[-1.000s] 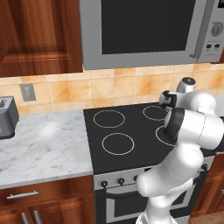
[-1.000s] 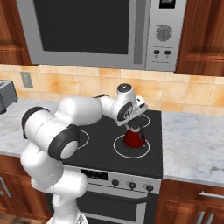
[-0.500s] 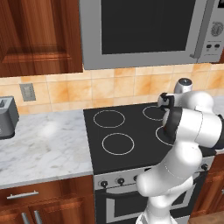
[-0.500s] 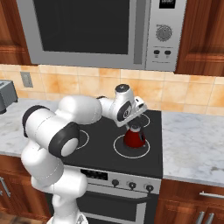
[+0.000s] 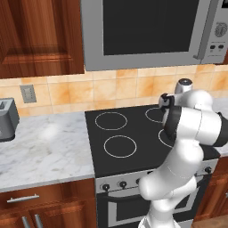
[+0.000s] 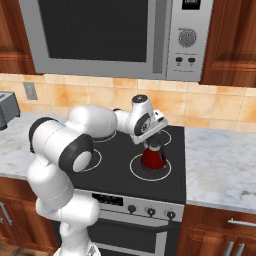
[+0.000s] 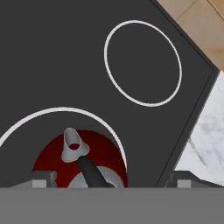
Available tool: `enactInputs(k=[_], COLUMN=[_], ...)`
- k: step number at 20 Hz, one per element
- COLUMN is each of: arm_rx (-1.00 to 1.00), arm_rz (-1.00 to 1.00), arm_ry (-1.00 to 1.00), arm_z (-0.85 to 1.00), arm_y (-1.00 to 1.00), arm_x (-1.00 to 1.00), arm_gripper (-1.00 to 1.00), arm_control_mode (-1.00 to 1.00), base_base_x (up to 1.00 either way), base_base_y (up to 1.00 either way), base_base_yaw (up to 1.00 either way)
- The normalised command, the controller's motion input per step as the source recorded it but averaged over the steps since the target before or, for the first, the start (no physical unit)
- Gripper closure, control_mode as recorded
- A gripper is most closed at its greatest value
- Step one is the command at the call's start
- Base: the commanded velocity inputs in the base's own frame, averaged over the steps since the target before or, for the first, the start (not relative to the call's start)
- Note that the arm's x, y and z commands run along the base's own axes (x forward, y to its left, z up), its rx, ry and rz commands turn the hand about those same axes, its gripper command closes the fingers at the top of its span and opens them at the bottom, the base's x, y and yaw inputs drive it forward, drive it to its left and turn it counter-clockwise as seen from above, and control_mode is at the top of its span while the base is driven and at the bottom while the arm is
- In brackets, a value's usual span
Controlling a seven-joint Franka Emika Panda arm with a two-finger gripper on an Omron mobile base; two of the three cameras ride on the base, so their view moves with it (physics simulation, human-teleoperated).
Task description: The kettle is done boiling. Turn off the stove, then wait for 300 timesteps before moving the kettle to the dining table.
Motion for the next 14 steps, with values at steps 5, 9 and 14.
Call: enactInputs(k=[5,9,14], arm_rx=[0.0,0.0,0.0], arm_rz=[0.0,0.0,0.0], arm_ry=[0.06,0.01,0.0], arm_z=[-0.02,-0.02,-0.05], arm_y=[0.0,-0.01,-0.03], arm_x=[0.16,0.02,-0.05], arm_gripper=[-1.0,-1.0,-1.0], arm_control_mode=[-1.0,-1.0,-1.0], base_base_x=[0.0,0.0,0.0], base_base_y=[0.0,0.0,0.0], base_base_yaw=[0.0,0.0,0.0])
